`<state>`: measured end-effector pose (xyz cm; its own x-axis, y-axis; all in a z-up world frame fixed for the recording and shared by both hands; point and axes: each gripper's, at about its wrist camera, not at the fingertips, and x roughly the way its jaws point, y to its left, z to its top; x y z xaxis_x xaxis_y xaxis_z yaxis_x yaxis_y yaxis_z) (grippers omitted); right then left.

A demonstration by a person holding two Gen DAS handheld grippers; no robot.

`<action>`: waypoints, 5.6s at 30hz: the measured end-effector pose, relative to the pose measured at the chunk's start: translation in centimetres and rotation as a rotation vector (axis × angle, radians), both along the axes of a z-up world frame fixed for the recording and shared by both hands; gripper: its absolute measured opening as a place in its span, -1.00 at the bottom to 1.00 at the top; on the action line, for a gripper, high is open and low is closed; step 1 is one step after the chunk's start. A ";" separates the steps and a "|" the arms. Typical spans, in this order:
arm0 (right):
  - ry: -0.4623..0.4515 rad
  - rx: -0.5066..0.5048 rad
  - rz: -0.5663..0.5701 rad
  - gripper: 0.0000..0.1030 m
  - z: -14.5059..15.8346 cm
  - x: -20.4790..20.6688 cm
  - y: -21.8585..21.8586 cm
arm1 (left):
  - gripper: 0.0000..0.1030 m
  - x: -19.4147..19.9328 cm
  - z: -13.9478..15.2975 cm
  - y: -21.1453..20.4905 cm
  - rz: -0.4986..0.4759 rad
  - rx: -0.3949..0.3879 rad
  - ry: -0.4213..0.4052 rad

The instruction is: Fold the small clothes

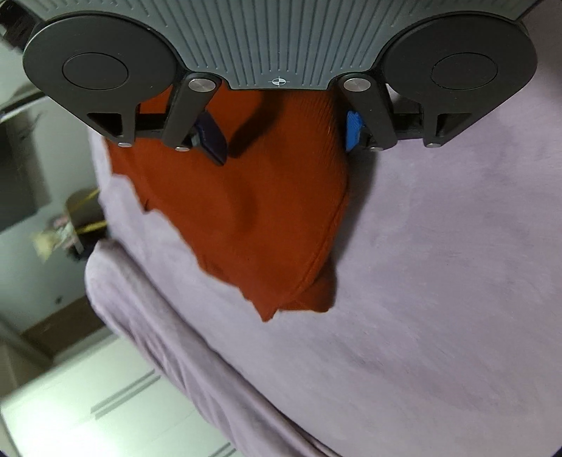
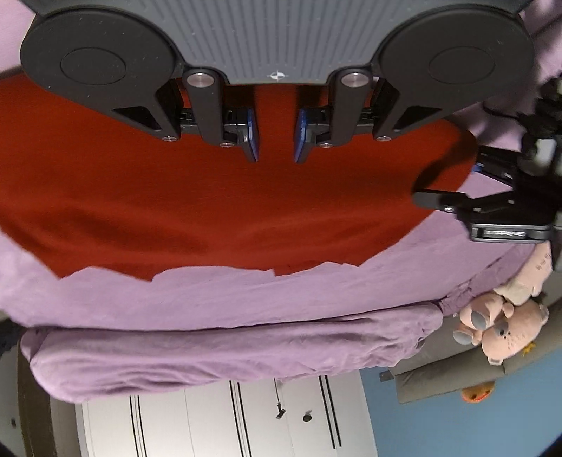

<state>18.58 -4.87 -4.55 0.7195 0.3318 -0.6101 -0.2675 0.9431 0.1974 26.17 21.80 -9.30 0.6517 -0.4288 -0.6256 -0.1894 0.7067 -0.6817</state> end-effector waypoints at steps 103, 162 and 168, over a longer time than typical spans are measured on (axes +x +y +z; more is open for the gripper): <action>0.084 0.083 -0.001 -0.76 2.8 7.7 -7.0 | 0.32 0.5 3.5 -15.3 -0.220 0.315 0.001; 0.035 0.251 -0.363 0.15 3.0 -5.3 -25.8 | 0.35 -4.0 5.7 -24.5 -0.325 0.530 -0.084; 0.086 0.361 -0.373 -0.12 1.0 -4.7 -24.7 | 0.34 -5.3 5.0 -26.6 -0.363 0.561 -0.060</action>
